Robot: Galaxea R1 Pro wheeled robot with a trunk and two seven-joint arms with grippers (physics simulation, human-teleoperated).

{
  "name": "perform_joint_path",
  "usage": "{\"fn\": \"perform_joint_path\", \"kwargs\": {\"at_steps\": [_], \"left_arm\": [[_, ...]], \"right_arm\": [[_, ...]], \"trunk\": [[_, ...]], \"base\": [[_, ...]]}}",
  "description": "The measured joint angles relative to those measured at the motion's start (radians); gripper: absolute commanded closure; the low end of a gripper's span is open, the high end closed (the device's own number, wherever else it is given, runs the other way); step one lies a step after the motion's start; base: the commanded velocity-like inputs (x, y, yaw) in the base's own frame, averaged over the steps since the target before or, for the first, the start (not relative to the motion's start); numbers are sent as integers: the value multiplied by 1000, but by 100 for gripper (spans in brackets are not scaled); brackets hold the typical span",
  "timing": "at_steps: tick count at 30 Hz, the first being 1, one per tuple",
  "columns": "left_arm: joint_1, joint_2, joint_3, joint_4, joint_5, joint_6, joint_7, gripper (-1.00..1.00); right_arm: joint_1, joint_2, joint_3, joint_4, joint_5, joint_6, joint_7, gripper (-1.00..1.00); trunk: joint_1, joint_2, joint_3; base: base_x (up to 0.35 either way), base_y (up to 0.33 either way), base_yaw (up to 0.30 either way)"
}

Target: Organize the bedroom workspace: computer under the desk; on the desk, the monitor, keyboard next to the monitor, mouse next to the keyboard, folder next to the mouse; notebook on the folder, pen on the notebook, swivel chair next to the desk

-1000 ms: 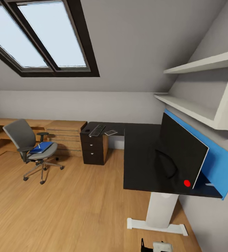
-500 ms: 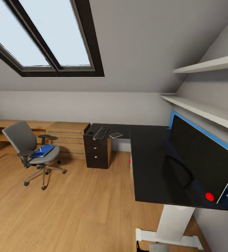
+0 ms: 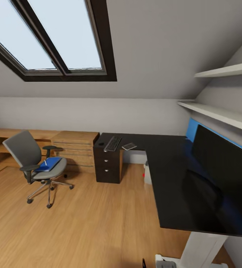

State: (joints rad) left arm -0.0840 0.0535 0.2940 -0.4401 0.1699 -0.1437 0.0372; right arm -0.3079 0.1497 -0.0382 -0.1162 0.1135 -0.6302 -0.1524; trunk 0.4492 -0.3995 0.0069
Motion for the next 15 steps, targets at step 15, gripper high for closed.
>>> {"fn": "perform_joint_path", "kwargs": {"at_steps": [15], "left_arm": [[0,0,2,0,1,-36,0,-100]], "right_arm": [[0,-1,1,0,2,0,0,-100]], "trunk": [[0,0,0]], "base": [[172,173,0]]}}
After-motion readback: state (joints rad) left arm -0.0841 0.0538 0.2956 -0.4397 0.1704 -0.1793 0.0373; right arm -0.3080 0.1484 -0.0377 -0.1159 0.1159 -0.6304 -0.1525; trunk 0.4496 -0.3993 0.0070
